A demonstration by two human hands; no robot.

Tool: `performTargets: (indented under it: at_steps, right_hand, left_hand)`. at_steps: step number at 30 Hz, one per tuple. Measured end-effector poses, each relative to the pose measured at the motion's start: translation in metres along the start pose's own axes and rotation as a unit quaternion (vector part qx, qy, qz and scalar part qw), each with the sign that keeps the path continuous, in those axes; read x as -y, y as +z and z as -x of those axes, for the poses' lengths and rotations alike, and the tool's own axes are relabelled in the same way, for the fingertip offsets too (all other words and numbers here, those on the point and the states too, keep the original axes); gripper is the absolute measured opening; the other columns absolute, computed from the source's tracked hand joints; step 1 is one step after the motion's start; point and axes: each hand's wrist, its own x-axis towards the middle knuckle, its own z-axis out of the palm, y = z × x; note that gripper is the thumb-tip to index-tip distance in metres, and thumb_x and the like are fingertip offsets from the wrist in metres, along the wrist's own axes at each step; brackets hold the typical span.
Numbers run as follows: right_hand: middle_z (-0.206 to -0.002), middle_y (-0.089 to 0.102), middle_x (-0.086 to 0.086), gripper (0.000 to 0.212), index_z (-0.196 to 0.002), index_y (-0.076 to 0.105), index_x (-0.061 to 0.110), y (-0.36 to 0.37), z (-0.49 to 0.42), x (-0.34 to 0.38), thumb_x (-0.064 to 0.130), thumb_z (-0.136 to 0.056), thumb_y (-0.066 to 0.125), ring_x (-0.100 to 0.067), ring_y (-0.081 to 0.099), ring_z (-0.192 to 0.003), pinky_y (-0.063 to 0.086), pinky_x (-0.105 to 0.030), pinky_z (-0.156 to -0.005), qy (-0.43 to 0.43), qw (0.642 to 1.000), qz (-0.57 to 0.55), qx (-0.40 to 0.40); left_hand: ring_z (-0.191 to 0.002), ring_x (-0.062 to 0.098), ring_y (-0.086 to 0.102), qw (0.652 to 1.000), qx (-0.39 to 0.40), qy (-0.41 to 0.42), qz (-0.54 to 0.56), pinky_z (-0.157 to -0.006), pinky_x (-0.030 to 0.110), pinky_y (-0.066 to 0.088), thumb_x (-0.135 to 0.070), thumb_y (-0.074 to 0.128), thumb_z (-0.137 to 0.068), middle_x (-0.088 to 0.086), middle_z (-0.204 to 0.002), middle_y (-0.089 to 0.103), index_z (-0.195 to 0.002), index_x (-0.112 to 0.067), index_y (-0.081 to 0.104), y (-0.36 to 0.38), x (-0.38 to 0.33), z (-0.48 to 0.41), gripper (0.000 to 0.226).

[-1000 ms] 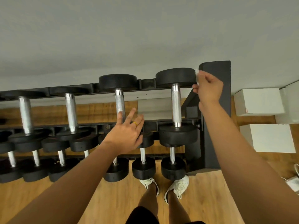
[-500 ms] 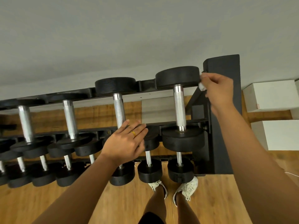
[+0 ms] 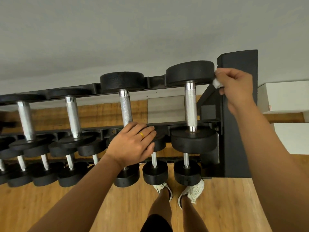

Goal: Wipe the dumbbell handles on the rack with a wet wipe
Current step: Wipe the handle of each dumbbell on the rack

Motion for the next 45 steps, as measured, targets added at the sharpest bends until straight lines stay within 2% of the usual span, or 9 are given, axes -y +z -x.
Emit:
performTargets:
  at_steps: [5, 10, 15, 21, 25, 30, 38, 41, 45]
  right_hand:
    - [-0.085, 0.071, 0.004, 0.016, -0.088, 0.074, 0.022, 0.015, -0.009, 0.003, 0.011, -0.095, 0.064, -0.002, 0.065, -0.079, 0.054, -0.027, -0.09, 0.001, 1.0, 0.007, -0.03]
    - [-0.084, 0.072, 0.007, 0.018, -0.086, 0.073, 0.027, 0.004, 0.009, -0.002, 0.012, -0.094, 0.067, -0.005, 0.068, -0.086, 0.053, -0.036, -0.102, 0.001, 1.0, 0.007, -0.017]
    - [-0.079, 0.07, 0.004, 0.016, -0.083, 0.073, 0.024, 0.013, -0.006, 0.01, 0.015, -0.095, 0.066, -0.008, 0.066, -0.079, 0.056, -0.034, -0.094, -0.032, 0.999, 0.011, -0.033]
    - [-0.085, 0.071, 0.008, 0.011, -0.091, 0.073, 0.028, 0.011, 0.025, 0.01, 0.018, -0.094, 0.068, -0.004, 0.067, -0.083, 0.052, -0.014, -0.079, -0.106, 0.991, 0.055, -0.054]
    - [-0.079, 0.068, 0.01, 0.007, -0.09, 0.073, 0.025, 0.019, 0.003, 0.019, 0.02, -0.093, 0.069, 0.001, 0.062, -0.075, 0.052, -0.016, -0.079, -0.108, 0.99, 0.049, -0.082]
    - [-0.093, 0.073, 0.002, 0.008, -0.099, 0.074, 0.023, 0.016, 0.032, 0.013, 0.025, -0.093, 0.068, -0.007, 0.068, -0.086, 0.053, -0.018, -0.079, -0.16, 0.979, 0.114, -0.058]
    - [-0.093, 0.07, 0.004, 0.009, -0.099, 0.073, 0.02, 0.022, 0.019, 0.022, 0.023, -0.092, 0.068, -0.005, 0.066, -0.087, 0.055, -0.024, -0.084, -0.188, 0.973, 0.115, -0.07]
    - [-0.1, 0.067, -0.001, 0.008, -0.1, 0.07, 0.027, 0.02, 0.034, 0.017, 0.024, -0.093, 0.069, -0.009, 0.064, -0.092, 0.052, -0.021, -0.085, -0.217, 0.962, 0.154, -0.055]
    - [-0.099, 0.067, 0.0, 0.008, -0.099, 0.073, 0.02, 0.022, 0.019, 0.033, 0.022, -0.092, 0.07, -0.003, 0.06, -0.091, 0.047, -0.016, -0.084, -0.276, 0.944, 0.182, -0.021]
  left_hand:
    - [-0.106, 0.028, 0.068, 1.0, 0.005, -0.001, -0.01, -0.097, 0.045, 0.051, -0.036, 0.043, -0.107, 0.007, -0.11, 0.076, -0.109, -0.011, 0.078, 0.002, 0.0, 0.003, 0.043]
    - [-0.106, 0.028, 0.069, 1.0, -0.011, 0.003, -0.007, -0.097, 0.043, 0.052, -0.036, 0.045, -0.105, 0.007, -0.11, 0.077, -0.107, -0.011, 0.079, 0.003, 0.001, 0.003, 0.042]
    - [-0.106, 0.028, 0.069, 1.0, -0.008, -0.002, -0.003, -0.097, 0.043, 0.052, -0.036, 0.045, -0.105, 0.007, -0.111, 0.077, -0.108, -0.011, 0.079, 0.006, 0.0, 0.003, 0.043]
    - [-0.107, 0.028, 0.069, 1.0, -0.023, -0.001, 0.006, -0.095, 0.043, 0.055, -0.035, 0.044, -0.106, 0.008, -0.117, 0.075, -0.115, -0.011, 0.077, 0.005, 0.0, 0.003, 0.042]
    - [-0.108, 0.028, 0.069, 1.0, -0.022, -0.009, 0.008, -0.095, 0.044, 0.055, -0.035, 0.045, -0.105, 0.008, -0.117, 0.075, -0.116, -0.01, 0.077, 0.006, -0.001, 0.003, 0.042]
    - [-0.106, 0.028, 0.069, 0.999, -0.028, -0.009, 0.012, -0.094, 0.043, 0.055, -0.034, 0.046, -0.105, 0.008, -0.115, 0.076, -0.113, -0.01, 0.078, 0.006, -0.001, 0.003, 0.041]
    - [-0.109, 0.028, 0.068, 0.999, -0.029, -0.017, 0.009, -0.096, 0.043, 0.054, -0.034, 0.048, -0.103, 0.009, -0.119, 0.074, -0.118, -0.009, 0.076, 0.007, -0.002, 0.004, 0.04]
    - [-0.109, 0.028, 0.069, 0.999, -0.03, -0.021, 0.014, -0.094, 0.044, 0.055, -0.034, 0.048, -0.103, 0.009, -0.119, 0.074, -0.118, -0.009, 0.076, 0.007, -0.002, 0.003, 0.04]
    - [-0.108, 0.027, 0.068, 0.999, -0.032, -0.021, 0.016, -0.093, 0.044, 0.055, -0.035, 0.047, -0.103, 0.008, -0.119, 0.074, -0.117, -0.009, 0.076, 0.007, -0.002, 0.004, 0.041]
